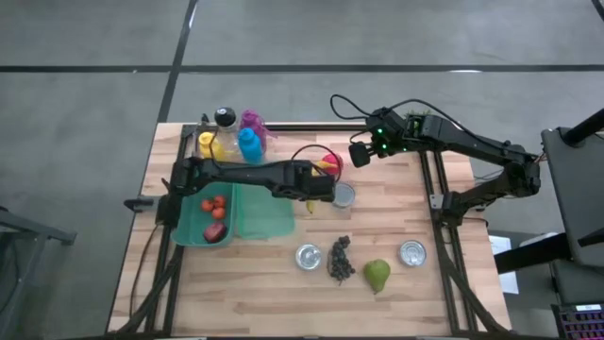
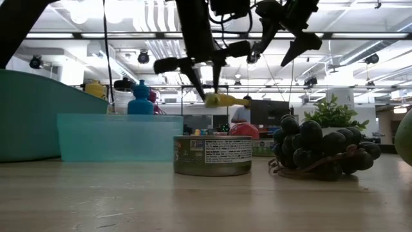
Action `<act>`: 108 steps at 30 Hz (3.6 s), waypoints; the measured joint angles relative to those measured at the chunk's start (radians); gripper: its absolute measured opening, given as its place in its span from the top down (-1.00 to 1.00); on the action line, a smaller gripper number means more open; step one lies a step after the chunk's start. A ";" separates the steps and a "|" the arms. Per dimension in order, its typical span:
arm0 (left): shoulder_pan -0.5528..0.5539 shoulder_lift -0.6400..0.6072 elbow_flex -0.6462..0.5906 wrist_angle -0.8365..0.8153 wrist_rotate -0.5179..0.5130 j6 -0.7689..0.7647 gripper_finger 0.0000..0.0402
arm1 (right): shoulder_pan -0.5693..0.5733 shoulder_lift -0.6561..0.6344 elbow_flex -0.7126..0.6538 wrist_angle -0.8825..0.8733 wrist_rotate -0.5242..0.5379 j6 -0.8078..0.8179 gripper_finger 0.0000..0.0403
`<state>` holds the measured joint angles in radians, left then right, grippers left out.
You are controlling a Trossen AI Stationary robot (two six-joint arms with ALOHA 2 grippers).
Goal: Pick & Place Food Item
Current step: Put the banana into the green bin
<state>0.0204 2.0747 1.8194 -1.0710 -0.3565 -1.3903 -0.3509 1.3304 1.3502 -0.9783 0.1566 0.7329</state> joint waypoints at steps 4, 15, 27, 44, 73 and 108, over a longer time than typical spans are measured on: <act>-0.008 -0.022 0.000 -0.069 -0.023 -0.059 0.47 | 0.000 0.000 0.000 0.003 0.000 0.000 -0.88; -0.053 -0.108 -0.001 -0.195 -0.167 -0.085 0.47 | 0.000 0.000 0.000 0.019 0.000 0.000 -0.88; -0.077 -0.212 -0.041 -0.400 -0.274 -0.118 0.47 | 0.000 0.000 0.000 0.021 0.000 0.000 -0.88; -0.090 -0.604 -0.434 -0.392 -0.305 -0.161 0.47 | 0.000 0.000 0.000 0.027 0.000 0.000 -0.88; -0.196 -0.815 -0.748 -0.501 0.092 -0.296 0.47 | 0.000 0.000 0.000 0.027 0.000 0.000 -0.88; -0.196 -0.980 -1.086 -0.303 0.167 -0.357 0.47 | 0.000 0.000 0.000 0.027 0.000 0.000 -0.88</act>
<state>-0.1761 1.0952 0.7332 -1.3743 -0.1898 -1.7477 -0.3511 1.3304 1.3502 -0.9508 0.1566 0.7328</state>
